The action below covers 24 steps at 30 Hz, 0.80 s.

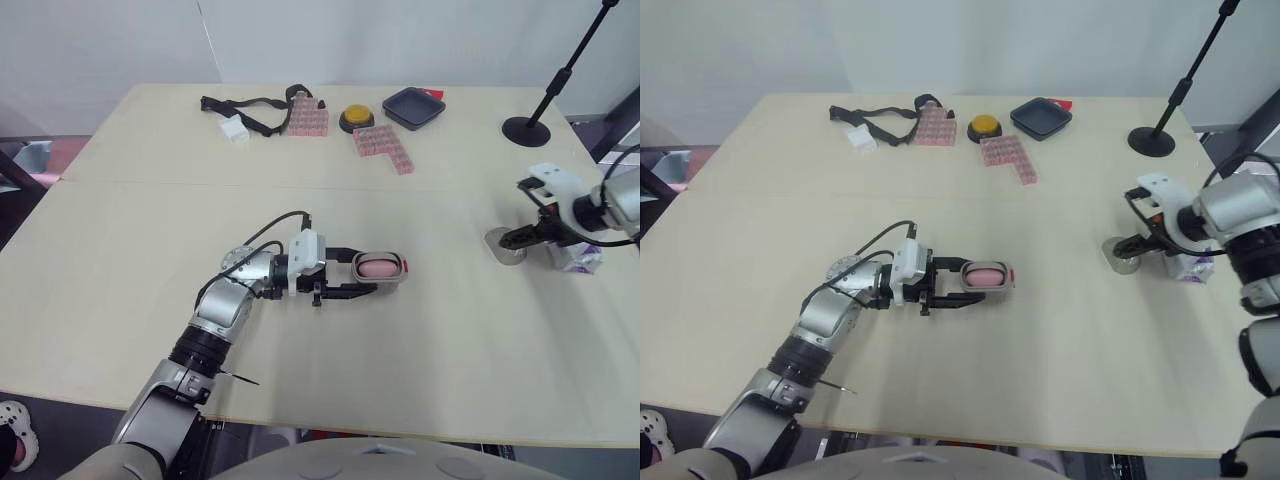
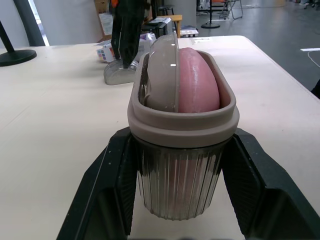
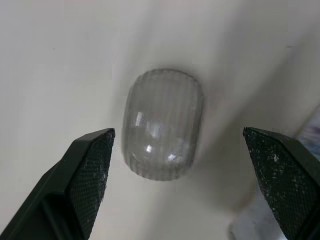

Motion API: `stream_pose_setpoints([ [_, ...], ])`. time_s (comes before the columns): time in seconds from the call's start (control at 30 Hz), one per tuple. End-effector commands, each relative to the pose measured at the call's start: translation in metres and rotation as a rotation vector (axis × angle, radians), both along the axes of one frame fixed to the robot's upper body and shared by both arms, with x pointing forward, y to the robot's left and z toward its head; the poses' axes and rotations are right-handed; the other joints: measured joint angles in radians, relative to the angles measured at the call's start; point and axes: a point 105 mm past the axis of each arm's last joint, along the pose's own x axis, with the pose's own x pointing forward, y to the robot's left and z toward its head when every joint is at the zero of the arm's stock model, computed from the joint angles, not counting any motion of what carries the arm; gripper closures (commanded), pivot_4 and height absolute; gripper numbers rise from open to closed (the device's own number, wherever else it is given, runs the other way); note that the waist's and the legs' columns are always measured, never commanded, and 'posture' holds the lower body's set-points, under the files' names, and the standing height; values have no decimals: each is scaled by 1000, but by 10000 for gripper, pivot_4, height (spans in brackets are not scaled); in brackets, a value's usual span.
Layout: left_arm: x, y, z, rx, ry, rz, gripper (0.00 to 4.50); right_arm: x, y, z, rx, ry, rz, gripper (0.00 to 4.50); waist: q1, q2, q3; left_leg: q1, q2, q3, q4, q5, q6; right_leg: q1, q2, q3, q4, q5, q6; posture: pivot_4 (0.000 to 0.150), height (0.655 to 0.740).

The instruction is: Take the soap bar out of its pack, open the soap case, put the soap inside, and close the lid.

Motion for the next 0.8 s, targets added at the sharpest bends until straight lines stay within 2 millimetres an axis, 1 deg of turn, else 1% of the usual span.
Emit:
stream_pose_setpoints([
  [0.03, 1, -1, 12, -22, -44, -3, 25748, 4, 3, 12, 14, -32, -9, 986, 2, 0, 0, 0, 0, 0, 0, 0, 0, 0, 0, 0, 0, 0, 0, 1500, 7400],
  [0.13, 1, -1, 12, -21, -41, -1, 25748, 4, 7, 11, 20, -27, 0, 986, 10, 0, 0, -1, 0, 0, 0, 0, 0, 0, 0, 0, 0, 0, 0, 1500, 7400],
  [0.27, 1, -1, 11, -21, -36, 3, 25748, 3, 3, 3, 1, -9, -21, 986, 12, 0, 0, -1, 0, 0, 0, 0, 0, 0, 0, 0, 0, 0, 0, 1500, 7400],
  [0.6, 1, -1, 10, -23, -28, 7, 25748, 1, -3, 0, -21, 8, -29, 986, 14, 0, 0, 0, 0, 0, 0, 0, 0, 0, 0, 0, 0, 0, 0, 1500, 7400],
  [0.7, 1, -2, 10, -24, -26, 7, 25748, -2, -3, 0, -31, 15, -22, 9282, 14, 0, 0, -1, 0, 0, 0, 0, 0, 0, 0, 0, 0, 0, 0, 1500, 7400],
  [0.8, 1, -2, 10, -22, -26, 6, 25748, -3, -6, -1, -45, 19, -19, 19643, 14, 0, 0, 0, 0, 0, 0, 0, 0, 0, 0, 0, 0, 0, 0, 1500, 7400],
])
